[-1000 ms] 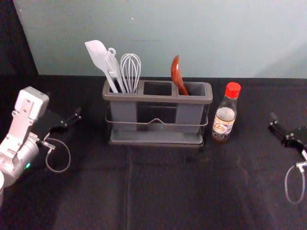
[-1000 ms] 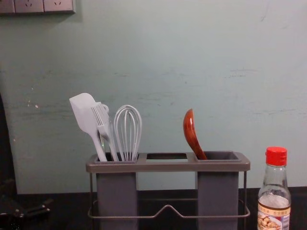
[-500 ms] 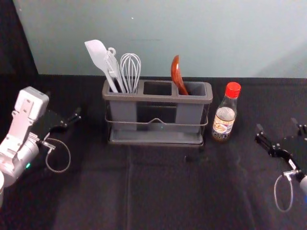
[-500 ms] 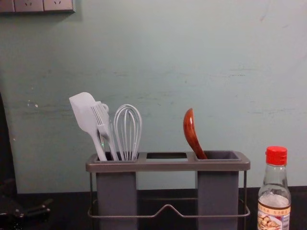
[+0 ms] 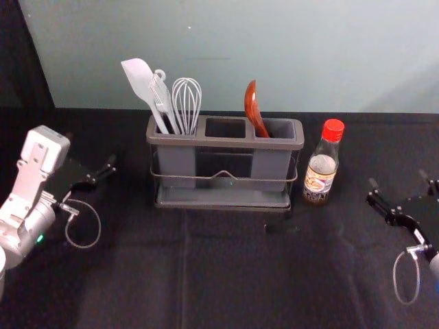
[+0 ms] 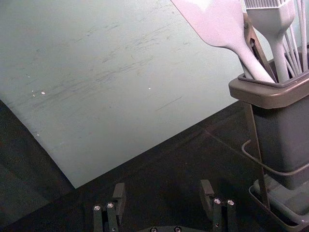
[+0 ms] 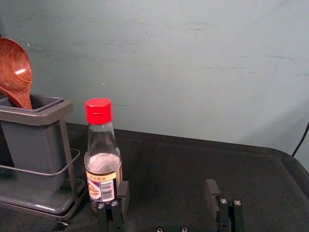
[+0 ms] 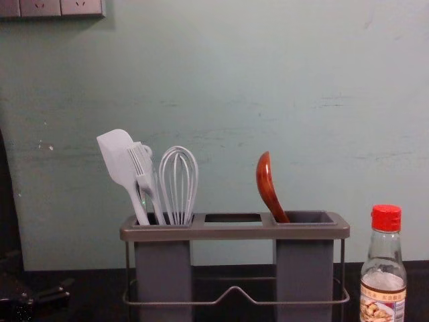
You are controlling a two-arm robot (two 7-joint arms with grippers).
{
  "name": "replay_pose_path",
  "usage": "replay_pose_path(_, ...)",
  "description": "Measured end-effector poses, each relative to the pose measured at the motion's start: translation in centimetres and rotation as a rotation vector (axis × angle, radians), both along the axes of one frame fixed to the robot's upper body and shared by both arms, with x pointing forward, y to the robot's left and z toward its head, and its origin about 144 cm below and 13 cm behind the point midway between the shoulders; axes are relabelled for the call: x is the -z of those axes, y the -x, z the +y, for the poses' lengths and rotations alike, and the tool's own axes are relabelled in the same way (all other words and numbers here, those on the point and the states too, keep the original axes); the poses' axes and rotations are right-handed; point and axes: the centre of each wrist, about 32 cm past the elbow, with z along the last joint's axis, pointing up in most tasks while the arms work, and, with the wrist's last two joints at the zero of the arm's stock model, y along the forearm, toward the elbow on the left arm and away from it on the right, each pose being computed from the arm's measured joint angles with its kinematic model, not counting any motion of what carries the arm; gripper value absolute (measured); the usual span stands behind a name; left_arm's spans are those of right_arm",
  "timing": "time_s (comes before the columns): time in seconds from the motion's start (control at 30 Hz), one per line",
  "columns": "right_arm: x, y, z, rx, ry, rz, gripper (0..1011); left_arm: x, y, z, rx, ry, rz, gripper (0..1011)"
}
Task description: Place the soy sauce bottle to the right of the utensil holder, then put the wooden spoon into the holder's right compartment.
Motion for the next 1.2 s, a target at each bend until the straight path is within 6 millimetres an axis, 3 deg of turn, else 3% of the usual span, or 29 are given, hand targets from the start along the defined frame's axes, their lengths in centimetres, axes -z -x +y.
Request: replay_pose_path(1.2,-0.01,0.00,-0.02,-0.002,0.000,-0.001,1002,0.00,0.00,0.00,0.000,0.000,0.000,1005)
